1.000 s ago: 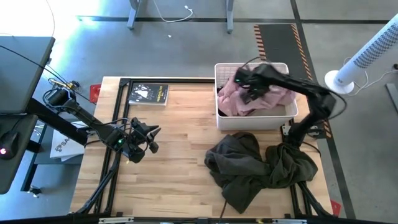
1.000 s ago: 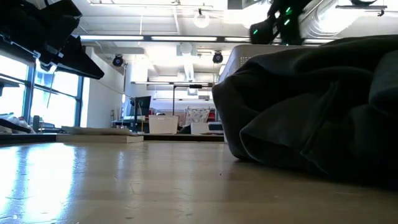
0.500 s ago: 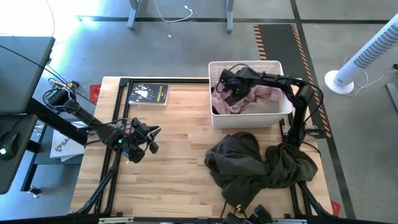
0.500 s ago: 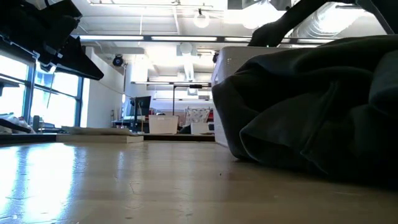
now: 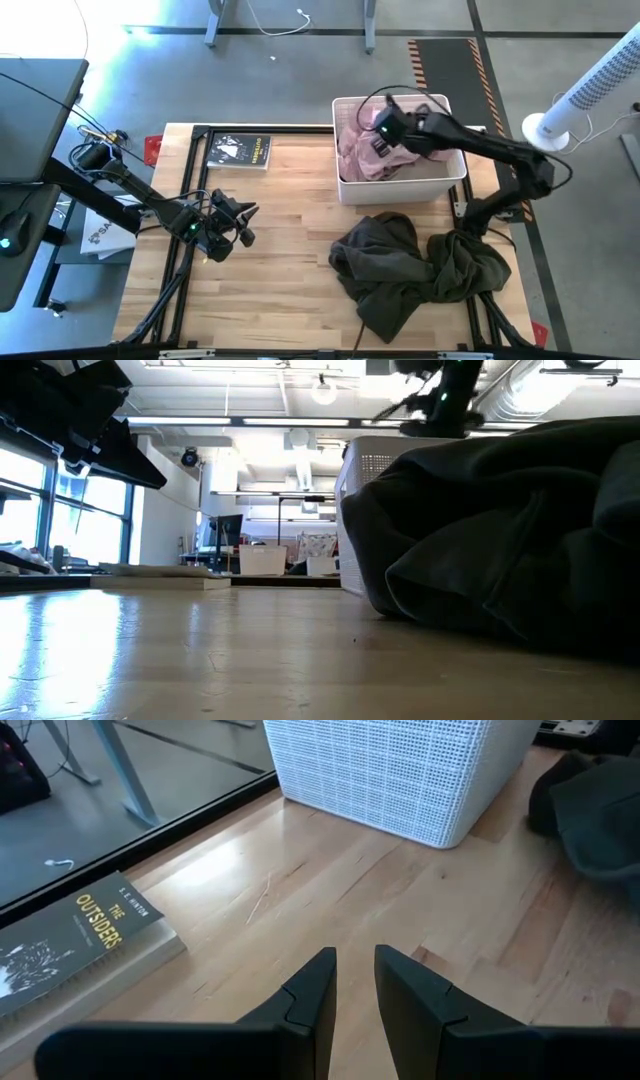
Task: Sort clothes
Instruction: Put the pink shirt into the laundry bin
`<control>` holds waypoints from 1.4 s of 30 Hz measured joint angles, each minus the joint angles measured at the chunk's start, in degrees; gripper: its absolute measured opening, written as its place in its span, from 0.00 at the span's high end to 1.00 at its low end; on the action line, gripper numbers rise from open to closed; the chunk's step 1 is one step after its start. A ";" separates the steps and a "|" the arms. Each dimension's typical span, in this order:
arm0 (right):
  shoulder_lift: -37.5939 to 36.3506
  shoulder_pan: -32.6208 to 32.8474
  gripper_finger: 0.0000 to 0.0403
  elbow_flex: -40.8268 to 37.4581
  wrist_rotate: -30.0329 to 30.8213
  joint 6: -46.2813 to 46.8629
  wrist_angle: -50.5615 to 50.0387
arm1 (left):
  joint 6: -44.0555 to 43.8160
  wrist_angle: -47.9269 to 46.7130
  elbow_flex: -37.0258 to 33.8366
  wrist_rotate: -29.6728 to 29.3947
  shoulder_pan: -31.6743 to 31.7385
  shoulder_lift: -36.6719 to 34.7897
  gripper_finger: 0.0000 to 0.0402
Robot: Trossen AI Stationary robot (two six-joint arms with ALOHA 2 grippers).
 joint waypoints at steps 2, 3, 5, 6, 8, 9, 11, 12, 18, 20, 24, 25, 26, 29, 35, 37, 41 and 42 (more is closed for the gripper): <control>-2.16 1.04 0.69 0.00 2.37 5.37 -3.17 | 0.00 0.08 0.00 0.07 0.01 0.00 0.82; -2.99 0.92 0.69 0.00 2.58 8.11 -5.43 | -0.02 0.12 0.00 0.11 0.01 0.00 0.82; -3.52 -0.45 0.69 0.00 2.89 13.45 -11.89 | -0.02 0.16 0.00 0.52 0.01 0.00 0.82; -3.42 -1.44 0.69 -0.02 2.92 16.09 -15.39 | -0.02 0.18 0.00 0.80 0.00 0.00 0.82; -2.63 -3.27 0.69 -0.72 2.87 20.40 -20.66 | -0.18 0.19 -0.02 1.17 0.00 0.00 0.82; -2.47 -4.21 0.69 -1.85 2.37 21.24 -21.26 | -0.42 0.19 -0.01 1.24 0.00 -0.01 0.82; -2.43 -6.21 0.69 -5.66 0.81 20.63 -19.56 | -0.44 0.18 -0.02 1.27 -0.01 -0.01 0.82; -2.43 -7.28 0.69 -7.92 -0.29 19.63 -17.40 | -0.46 0.18 -0.01 1.25 -0.01 0.00 0.82; -2.41 -15.83 0.69 -23.68 -12.09 8.73 6.41 | -0.48 0.18 -0.02 0.99 -0.01 -0.01 0.82; -2.42 -17.96 0.69 -27.37 -15.85 6.13 12.27 | -0.48 0.18 -0.02 0.99 -0.01 -0.01 0.82; -2.54 -19.46 0.69 -28.32 -17.19 4.81 12.94 | -0.48 0.18 -0.02 0.86 0.00 0.01 0.82; -2.67 -19.30 0.69 -27.26 -17.22 4.54 11.21 | -0.48 0.16 -0.02 0.56 -0.01 -0.01 0.82; -2.99 -18.90 0.69 -25.93 -17.03 4.15 9.30 | -0.48 0.18 0.00 0.34 0.01 0.01 0.82; -4.54 -16.35 0.69 -20.44 -15.13 3.80 4.69 | -0.46 0.14 -0.02 -0.58 0.01 -0.01 0.82; -9.36 -6.35 0.69 -11.00 -2.49 6.66 2.42 | -0.01 0.16 -0.02 -0.61 0.01 -0.01 0.82; -10.63 -3.20 0.69 -10.16 1.68 6.63 5.26 | 0.01 0.15 -0.02 -0.61 0.01 0.00 0.82; -10.88 -0.43 0.69 -11.01 2.10 5.56 12.16 | -0.02 0.16 -0.02 -0.35 0.01 -0.01 0.82; -10.54 -0.28 0.69 -11.86 1.29 4.71 14.64 | -0.02 0.17 -0.02 -0.25 0.01 0.00 0.82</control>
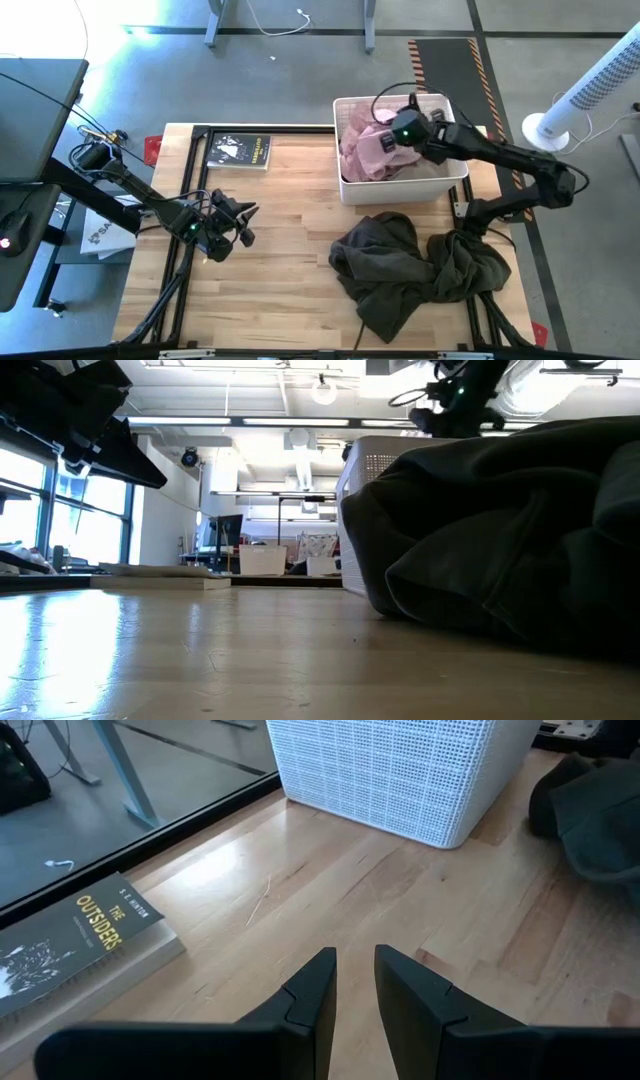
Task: Sort clothes
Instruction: Put the pink shirt into the laundry bin
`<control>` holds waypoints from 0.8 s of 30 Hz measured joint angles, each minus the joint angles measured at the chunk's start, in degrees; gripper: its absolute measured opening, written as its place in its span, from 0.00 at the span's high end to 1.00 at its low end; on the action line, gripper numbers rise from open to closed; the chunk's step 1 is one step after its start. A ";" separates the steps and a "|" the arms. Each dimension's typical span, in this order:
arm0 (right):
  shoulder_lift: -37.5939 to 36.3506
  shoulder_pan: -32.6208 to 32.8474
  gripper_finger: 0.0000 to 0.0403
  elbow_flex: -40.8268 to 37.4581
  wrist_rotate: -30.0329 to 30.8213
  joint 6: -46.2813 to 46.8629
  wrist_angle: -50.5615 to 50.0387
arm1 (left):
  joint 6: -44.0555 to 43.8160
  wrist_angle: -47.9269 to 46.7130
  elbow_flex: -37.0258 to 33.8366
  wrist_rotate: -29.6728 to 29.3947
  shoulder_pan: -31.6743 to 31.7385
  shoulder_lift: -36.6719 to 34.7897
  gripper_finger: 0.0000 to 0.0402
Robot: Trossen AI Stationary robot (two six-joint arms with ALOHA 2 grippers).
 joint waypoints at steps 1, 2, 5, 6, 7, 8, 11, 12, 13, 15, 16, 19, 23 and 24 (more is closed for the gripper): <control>0.42 -0.08 0.69 -1.09 -1.66 -1.14 3.02 | 0.00 0.04 0.00 0.14 0.00 0.00 0.82; 1.08 -0.26 0.69 -2.39 -3.39 -2.29 6.40 | 0.00 0.03 0.00 0.19 0.00 0.01 0.82; 3.69 -2.00 0.69 -7.17 -8.98 -4.20 15.50 | 0.00 0.18 0.00 0.28 0.00 0.01 0.82; 4.90 -3.02 0.69 -8.85 -11.01 -4.08 17.86 | 0.00 0.31 0.00 0.40 0.00 0.01 0.82; 6.23 -4.15 0.69 -10.54 -12.91 -3.64 19.60 | 0.00 0.33 0.00 0.51 0.00 0.01 0.82; 7.67 -5.26 0.69 -12.05 -14.87 -3.06 20.86 | 0.00 0.33 0.00 0.62 0.00 0.01 0.82; 12.00 -8.19 0.69 -15.54 -20.62 -1.25 23.12 | 0.02 0.36 0.00 0.62 0.00 0.01 0.82; 13.14 -9.04 0.69 -16.16 -21.93 -1.11 23.61 | 0.04 0.36 0.00 0.62 0.00 0.01 0.82; 14.02 -9.66 0.69 -16.41 -22.76 -1.17 23.81 | 0.09 0.36 0.00 0.60 0.00 0.01 0.82; 14.75 -10.34 0.69 -16.32 -22.80 -2.19 23.85 | 0.08 0.36 0.00 0.58 0.00 0.01 0.82; 14.73 -10.32 0.69 -15.83 -22.41 -2.84 23.54 | 0.09 0.36 0.00 0.58 0.00 0.01 0.82; 12.66 -8.97 0.69 -12.79 -20.72 -5.50 22.15 | 0.11 0.33 0.00 0.30 0.00 0.01 0.82; 5.90 -3.78 0.69 -6.98 -16.02 -8.94 21.31 | 1.00 0.45 0.00 -0.08 0.00 0.01 0.82; 4.02 -1.75 0.69 -5.98 -14.37 -9.65 20.72 | 1.04 0.42 0.00 -0.09 0.00 0.01 0.82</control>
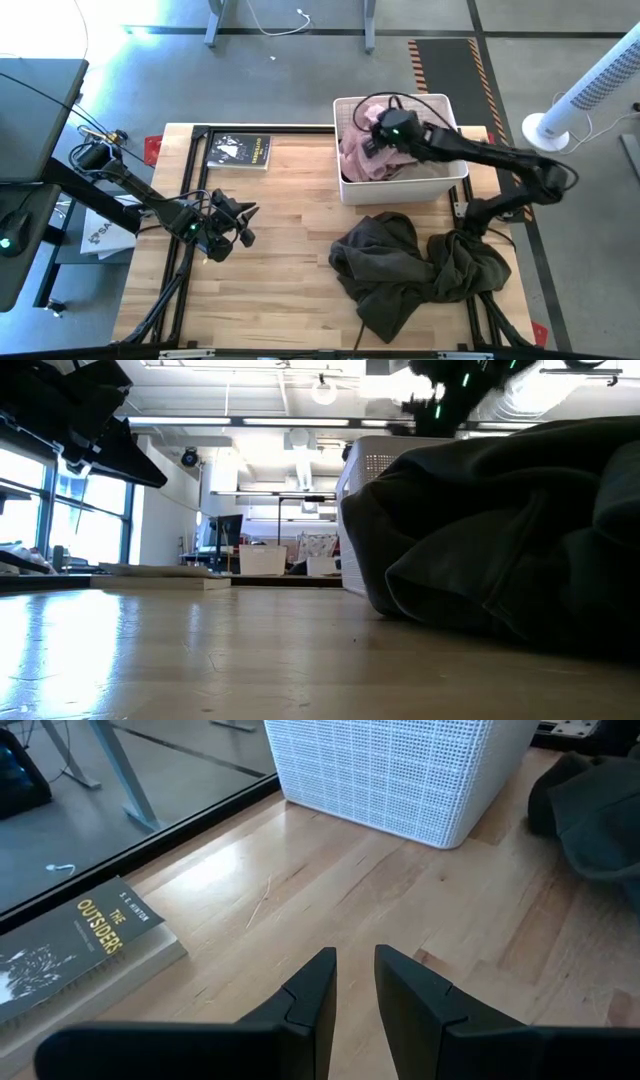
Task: Sort clothes
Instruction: Put the pink shirt into the laundry bin, then put the black jacket into the laundry bin
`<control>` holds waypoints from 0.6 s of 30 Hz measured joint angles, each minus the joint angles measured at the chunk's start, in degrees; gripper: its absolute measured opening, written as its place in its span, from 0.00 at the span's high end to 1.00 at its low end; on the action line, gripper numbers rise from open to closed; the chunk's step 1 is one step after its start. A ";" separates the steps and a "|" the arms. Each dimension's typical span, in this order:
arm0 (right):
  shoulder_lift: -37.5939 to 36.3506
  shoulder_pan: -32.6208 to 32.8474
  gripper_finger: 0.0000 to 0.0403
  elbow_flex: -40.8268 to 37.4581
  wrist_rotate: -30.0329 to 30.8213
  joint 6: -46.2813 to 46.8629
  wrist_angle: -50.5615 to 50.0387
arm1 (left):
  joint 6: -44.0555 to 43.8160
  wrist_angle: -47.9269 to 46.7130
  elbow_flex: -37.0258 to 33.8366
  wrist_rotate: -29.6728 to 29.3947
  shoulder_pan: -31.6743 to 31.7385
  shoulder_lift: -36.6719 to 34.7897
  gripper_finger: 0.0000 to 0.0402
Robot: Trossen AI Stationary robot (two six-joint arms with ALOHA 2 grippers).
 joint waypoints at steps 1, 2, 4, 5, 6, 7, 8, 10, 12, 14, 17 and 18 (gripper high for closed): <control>-1.90 2.33 0.69 0.78 1.60 -0.60 -0.34 | 0.01 0.02 0.00 -0.02 -0.02 0.00 0.82; -4.18 4.95 0.69 1.48 3.43 -1.11 -0.33 | 0.02 0.02 0.00 -0.01 -0.02 0.00 0.82; -8.66 10.88 0.69 2.23 6.99 -2.53 1.55 | 0.03 -0.04 0.00 -0.03 0.00 0.00 0.82; -10.83 14.24 0.69 2.26 7.66 -3.81 3.28 | 0.04 -0.02 0.00 -0.03 -0.02 0.00 0.82; -12.76 17.80 0.69 1.96 7.10 -5.72 5.46 | 0.05 -0.04 0.00 -0.01 -0.02 0.00 0.82; -14.31 21.62 0.69 1.57 4.94 -7.52 7.43 | 0.05 -0.02 0.00 0.00 -0.02 0.00 0.82; -15.64 25.32 0.69 1.04 1.98 -8.88 9.81 | 0.05 -0.02 0.00 0.02 -0.01 0.00 0.82; -17.26 32.56 0.69 -0.05 -5.09 -9.65 14.53 | 0.04 -0.02 0.00 0.04 -0.02 0.00 0.82; -18.06 38.58 0.69 -0.85 -12.69 -9.07 17.64 | 0.03 0.00 0.00 0.09 -0.02 0.00 0.82; -18.19 43.10 0.69 -0.89 -20.05 -6.41 17.90 | 0.03 0.07 0.00 0.27 0.00 0.00 0.82; -17.66 48.09 0.69 -0.98 -30.70 -2.89 18.01 | 0.03 0.67 0.00 0.50 -0.02 0.00 0.82; -17.61 49.45 0.69 -1.06 -33.11 -2.07 18.73 | 0.03 0.92 0.00 0.51 -0.02 0.00 0.82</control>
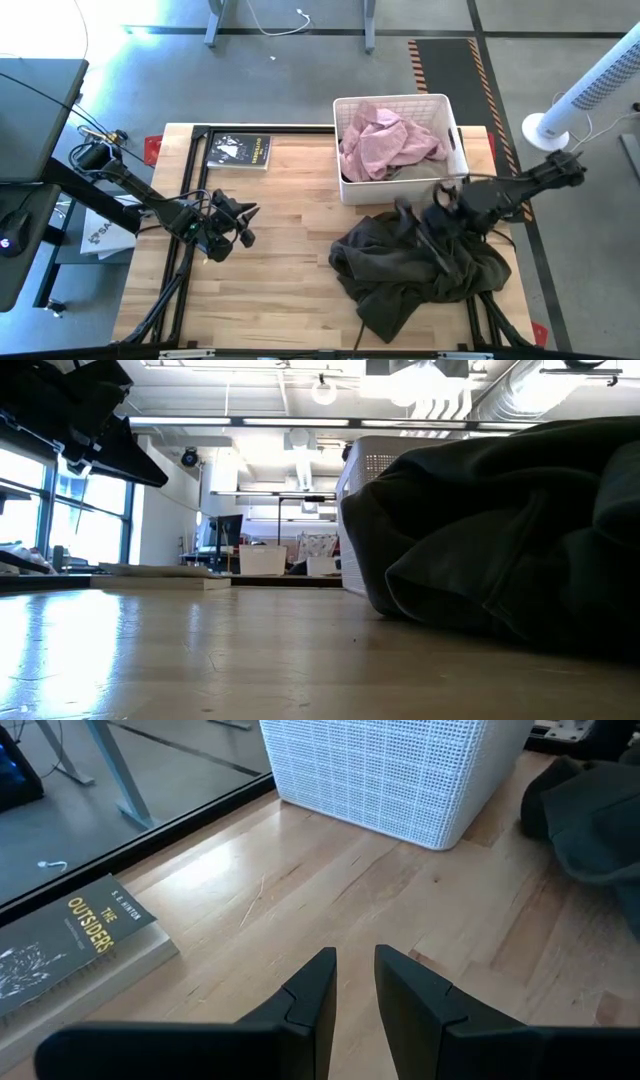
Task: Sort clothes
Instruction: Put the black jacket into the laundry bin
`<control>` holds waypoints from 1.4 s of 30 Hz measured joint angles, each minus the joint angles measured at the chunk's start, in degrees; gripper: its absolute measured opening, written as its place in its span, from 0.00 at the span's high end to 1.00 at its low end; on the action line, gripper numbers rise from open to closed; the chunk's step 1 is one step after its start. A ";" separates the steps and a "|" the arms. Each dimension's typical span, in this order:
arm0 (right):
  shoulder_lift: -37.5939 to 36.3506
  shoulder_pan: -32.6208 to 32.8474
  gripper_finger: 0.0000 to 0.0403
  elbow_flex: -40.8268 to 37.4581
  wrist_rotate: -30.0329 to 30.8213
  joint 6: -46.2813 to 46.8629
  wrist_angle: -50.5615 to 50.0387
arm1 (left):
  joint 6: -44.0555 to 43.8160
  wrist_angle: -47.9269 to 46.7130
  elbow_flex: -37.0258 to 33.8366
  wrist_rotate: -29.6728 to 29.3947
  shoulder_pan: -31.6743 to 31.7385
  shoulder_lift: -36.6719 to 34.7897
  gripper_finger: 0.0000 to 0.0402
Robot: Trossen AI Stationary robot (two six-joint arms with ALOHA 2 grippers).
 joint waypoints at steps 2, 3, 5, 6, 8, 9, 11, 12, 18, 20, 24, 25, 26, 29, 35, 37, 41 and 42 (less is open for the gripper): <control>1.07 2.56 0.69 0.07 0.12 2.13 5.02 | -0.02 0.16 0.00 0.01 0.00 0.00 0.82; 2.09 3.78 0.69 0.16 2.26 3.19 7.68 | -0.01 0.16 0.00 0.02 0.00 0.00 0.82; 4.86 5.58 0.69 0.17 7.69 4.40 11.17 | -0.02 0.16 0.00 0.02 0.00 0.00 0.82; 6.48 6.14 0.69 0.18 9.81 5.12 11.45 | 0.00 0.10 0.00 0.04 0.00 0.00 0.82; 9.32 6.66 0.69 0.18 12.18 8.34 8.66 | -0.02 0.10 0.00 -0.16 0.02 0.00 0.82; 10.35 6.74 0.69 0.17 12.98 10.63 6.79 | -0.02 0.05 0.00 -0.31 0.02 0.00 0.82; 11.94 6.72 0.69 0.22 14.56 15.82 2.25 | -0.01 0.02 0.00 -0.33 0.02 0.00 0.82; 12.85 6.70 0.68 0.24 15.19 18.61 0.08 | -0.02 0.02 0.00 -0.41 0.00 0.00 0.82; 18.55 6.70 0.57 0.27 13.78 26.86 -4.68 | -0.01 -0.04 0.00 -0.35 0.00 0.00 0.82; 19.97 6.60 0.49 0.33 12.04 28.02 -7.61 | 0.00 -0.04 0.00 -0.35 0.02 0.00 0.82; 21.28 5.27 0.34 0.24 8.60 30.38 -16.21 | -0.02 -0.05 0.00 -0.22 0.01 0.00 0.82; 21.25 4.78 0.31 0.26 7.47 31.01 -17.80 | -0.02 -0.06 0.00 -0.10 0.02 0.00 0.82; 21.23 4.31 0.28 0.26 6.19 31.40 -19.35 | -0.01 -0.06 0.00 -0.04 0.00 0.01 0.82; 20.85 2.96 0.25 0.40 1.47 32.53 -21.95 | -0.02 -0.06 0.00 -0.04 0.02 0.02 0.82; 20.77 0.91 0.24 6.86 -3.87 34.26 -42.07 | -0.02 -0.06 0.00 -0.10 0.01 0.10 0.82; 20.73 0.82 0.24 8.97 -3.57 36.50 -51.64 | -0.02 -0.06 0.00 -0.11 0.02 0.46 0.82; 20.73 1.94 0.24 9.12 0.43 39.44 -63.05 | -0.02 -0.08 0.00 -0.09 0.02 1.90 0.82; 20.71 2.38 0.24 8.22 1.48 40.23 -63.62 | -0.02 -0.05 0.00 -0.05 0.02 2.39 0.82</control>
